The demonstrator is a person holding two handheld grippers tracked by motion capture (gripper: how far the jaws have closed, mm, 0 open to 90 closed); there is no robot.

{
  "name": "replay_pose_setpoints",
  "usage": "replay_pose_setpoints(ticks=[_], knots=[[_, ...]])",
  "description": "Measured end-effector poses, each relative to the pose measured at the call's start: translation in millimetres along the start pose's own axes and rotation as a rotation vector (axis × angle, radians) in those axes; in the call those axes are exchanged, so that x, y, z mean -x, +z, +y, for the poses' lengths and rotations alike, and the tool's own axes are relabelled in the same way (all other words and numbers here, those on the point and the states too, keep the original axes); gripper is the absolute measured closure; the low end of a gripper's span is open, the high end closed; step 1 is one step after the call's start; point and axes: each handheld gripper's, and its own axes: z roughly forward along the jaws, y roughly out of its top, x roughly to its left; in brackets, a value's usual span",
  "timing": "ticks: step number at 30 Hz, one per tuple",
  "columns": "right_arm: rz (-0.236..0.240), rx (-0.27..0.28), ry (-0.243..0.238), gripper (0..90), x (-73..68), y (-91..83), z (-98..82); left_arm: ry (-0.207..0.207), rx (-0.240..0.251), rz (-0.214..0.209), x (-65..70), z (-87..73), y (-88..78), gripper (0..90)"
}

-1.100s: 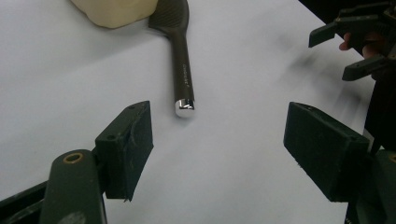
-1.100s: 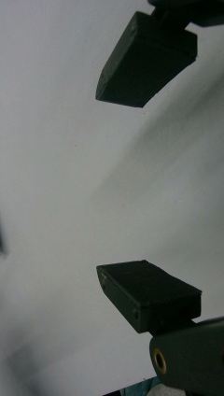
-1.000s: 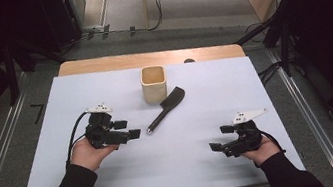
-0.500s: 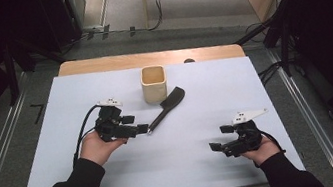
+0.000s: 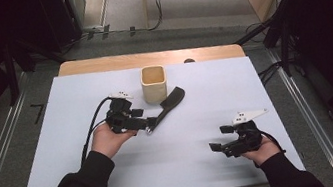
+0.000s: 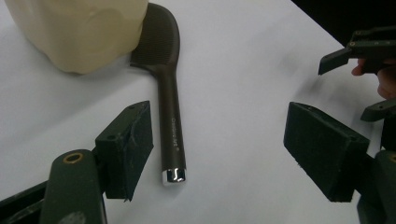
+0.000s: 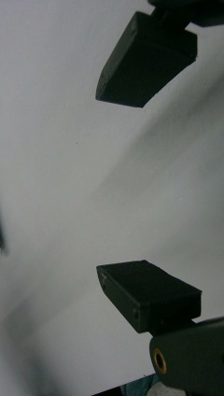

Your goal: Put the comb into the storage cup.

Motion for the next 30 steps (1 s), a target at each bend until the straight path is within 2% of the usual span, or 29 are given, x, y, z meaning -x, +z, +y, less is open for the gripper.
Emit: replay_pose_setpoints(ticks=[6,9,18,23,25,30], knots=[[-0.003,0.002,0.003,13.2,0.1,0.0,0.1,-0.012,-0.004,-0.02,-2.3,6.5,8.6,24.6],[-0.002,0.003,0.003,13.2,0.1,0.0,0.2,0.0,-0.008,-0.001,-2.9,10.0,13.7,24.7],[0.0,0.002,0.005,13.2,0.1,-0.3,0.2,0.002,0.001,0.021,-4.8,17.7,25.9,24.9],[0.002,0.005,0.009,13.2,-0.2,-0.8,0.1,0.011,0.004,0.04,-4.3,16.8,28.8,25.6],[0.002,0.004,0.006,13.2,-0.1,-0.9,0.3,0.028,-0.005,0.057,-3.7,16.1,29.8,25.5],[0.003,0.006,0.003,13.2,-0.4,-0.5,0.5,0.028,-0.003,0.064,-3.2,12.9,33.2,25.6]])
